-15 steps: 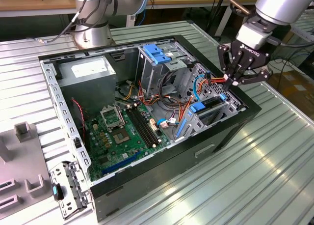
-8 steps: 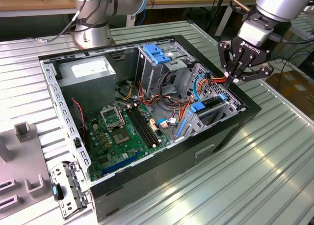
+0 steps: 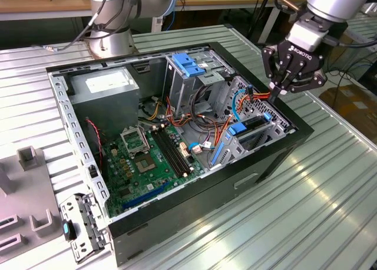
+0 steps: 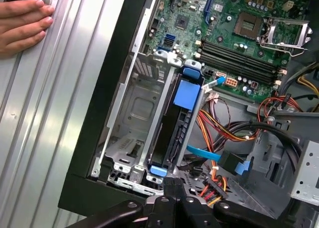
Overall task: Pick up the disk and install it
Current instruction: 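Insert the first disk wire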
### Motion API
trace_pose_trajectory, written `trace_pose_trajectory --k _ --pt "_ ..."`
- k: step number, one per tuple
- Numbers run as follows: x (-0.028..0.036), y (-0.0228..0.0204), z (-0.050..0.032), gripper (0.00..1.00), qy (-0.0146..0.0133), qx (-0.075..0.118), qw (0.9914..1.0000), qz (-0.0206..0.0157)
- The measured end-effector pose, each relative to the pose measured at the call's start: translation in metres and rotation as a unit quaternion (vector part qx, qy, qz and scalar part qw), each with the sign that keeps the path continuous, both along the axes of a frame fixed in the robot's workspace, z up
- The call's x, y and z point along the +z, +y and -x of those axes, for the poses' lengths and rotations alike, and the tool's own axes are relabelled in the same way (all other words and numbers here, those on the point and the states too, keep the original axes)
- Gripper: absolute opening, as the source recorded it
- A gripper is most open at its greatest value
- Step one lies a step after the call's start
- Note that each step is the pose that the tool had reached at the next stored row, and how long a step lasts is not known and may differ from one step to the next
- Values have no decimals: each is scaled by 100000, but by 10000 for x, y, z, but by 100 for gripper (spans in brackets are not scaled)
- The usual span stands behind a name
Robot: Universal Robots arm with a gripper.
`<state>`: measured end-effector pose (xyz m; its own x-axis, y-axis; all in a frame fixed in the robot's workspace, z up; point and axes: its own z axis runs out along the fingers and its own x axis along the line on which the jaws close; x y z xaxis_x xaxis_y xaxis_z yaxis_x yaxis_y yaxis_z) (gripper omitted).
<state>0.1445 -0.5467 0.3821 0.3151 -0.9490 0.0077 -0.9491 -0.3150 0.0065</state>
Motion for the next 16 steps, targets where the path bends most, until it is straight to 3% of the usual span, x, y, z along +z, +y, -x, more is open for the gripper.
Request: trace_pose_trajectory --k 8,11,14,15,16 --pt "0 128 -93 11 2 1079 99994 -2" --pt "-4 141 -97 11 4 3758 99929 8" --pt "-11 141 -98 11 1 7032 99752 7" --pt "-12 141 -98 11 1 8231 99661 6" --pt "-14 141 -99 11 2 9817 99517 5"
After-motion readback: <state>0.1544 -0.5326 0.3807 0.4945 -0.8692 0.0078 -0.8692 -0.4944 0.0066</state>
